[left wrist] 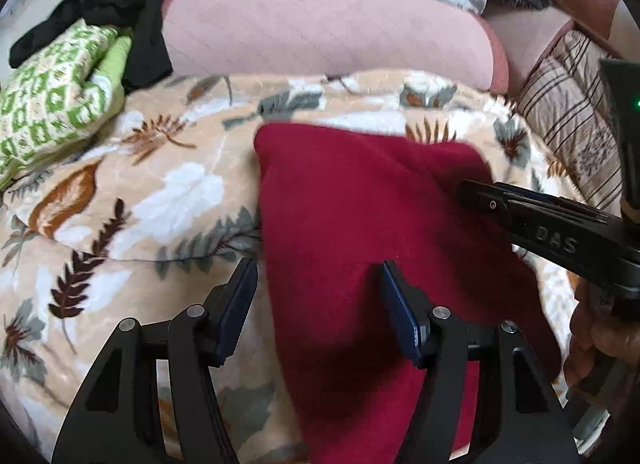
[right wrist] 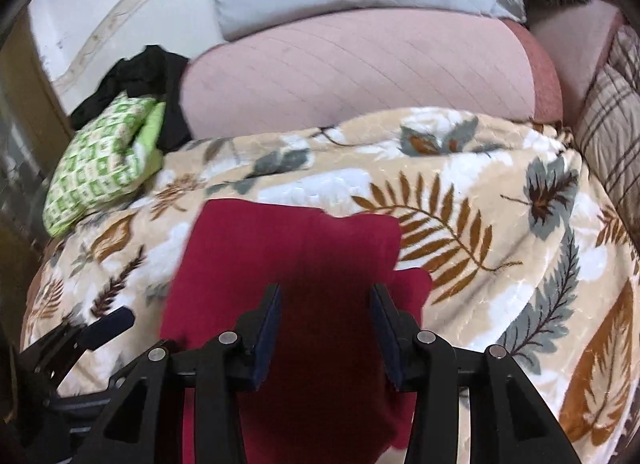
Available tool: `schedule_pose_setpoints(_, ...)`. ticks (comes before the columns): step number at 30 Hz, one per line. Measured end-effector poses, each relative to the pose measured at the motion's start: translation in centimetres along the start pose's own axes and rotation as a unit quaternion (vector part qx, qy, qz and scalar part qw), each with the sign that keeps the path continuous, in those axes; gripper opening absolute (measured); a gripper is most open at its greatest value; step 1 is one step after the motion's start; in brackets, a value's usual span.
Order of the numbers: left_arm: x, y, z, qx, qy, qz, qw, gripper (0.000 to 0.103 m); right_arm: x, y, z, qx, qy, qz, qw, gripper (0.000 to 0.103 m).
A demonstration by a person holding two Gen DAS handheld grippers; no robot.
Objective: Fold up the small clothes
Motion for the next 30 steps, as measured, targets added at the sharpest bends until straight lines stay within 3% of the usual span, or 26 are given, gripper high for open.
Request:
schedule_pose_setpoints(2, 0.0, 1.5, 0.0, -0.011, -0.001, -0.002, 0.9999, 0.063, 1.7, 2.5, -0.5, -0.030, 0.024, -0.003, 0.999, 0.043)
schedule_pose_setpoints(4, 0.1, 2.1, 0.0, -0.013, -0.002, -0.001, 0.9999, 0.064, 2.7, 4.4, -1.1, -0.044, 0.052, 0.036, 0.997, 0.043)
schedule_pose_setpoints(6, 0.2, 2.1, 0.0, -0.009, -0.001, 0.001, 1.0000, 0.065, 2.9, 4.5, -1.1, -0.039, 0.058, 0.054, 0.996, 0.043)
schedule_pose_setpoints(12, 0.1, 1.4, -0.1, -0.013, -0.001, 0.001, 0.9999, 0.065, 2.1, 2.4, -1.5, -0.031, 0.032, 0.040, 0.998, 0.050)
schedule_pose_setpoints(14, -0.1, 0.9, -0.2, -0.012, 0.000, -0.002, 0.9999, 0.065, 2.1, 0.8, -1.9, -0.016, 0.031, 0.053, 0.998, 0.058)
schedule_pose_setpoints(16, -0.2, 0.3, -0.4, -0.007, 0.005, -0.005, 1.0000, 0.065, 2.2, -0.2, -2.5, -0.005, 0.032, 0.058, 0.998, 0.075)
schedule_pose_setpoints(17, -0.3, 0.0, -0.5, -0.004, 0.008, -0.007, 0.9999, 0.065, 2.4, -0.5, -2.9, -0.005, 0.034, 0.063, 0.997, 0.076)
schedule_pose_setpoints(20, -1.3, -0.4, -1.0, -0.006, -0.003, -0.033, 0.9994, 0.065, 3.1, -0.9, -3.8, -0.012, 0.036, 0.085, 0.996, 0.077)
schedule_pose_setpoints(22, -2.0, 0.0, -1.2, -0.023, -0.040, -0.089, 0.9950, 0.065, 3.6, -0.8, -4.0, -0.014, 0.034, 0.090, 0.995, 0.081)
schedule_pose_setpoints(24, -2.4, 0.8, -1.3, -0.040, -0.064, -0.118, 0.9901, 0.067, 4.0, -0.3, -4.2, -0.017, 0.033, 0.093, 0.995, 0.082)
schedule_pose_setpoints(30, -1.0, 2.4, -1.0, -0.045, -0.050, -0.120, 0.9905, 0.072, 4.1, 2.8, -4.3, -0.043, 0.055, 0.128, 0.989, 0.086)
Point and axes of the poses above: each gripper's, at about its wrist camera, not at the fingertips, and y roughly the way its jaws point, x to its right, z to its top, the point moved 10 cm from there along y, roughly the way its jaws point, and after that the axes turned 15 degrees about -x, right-handed, at the moved point
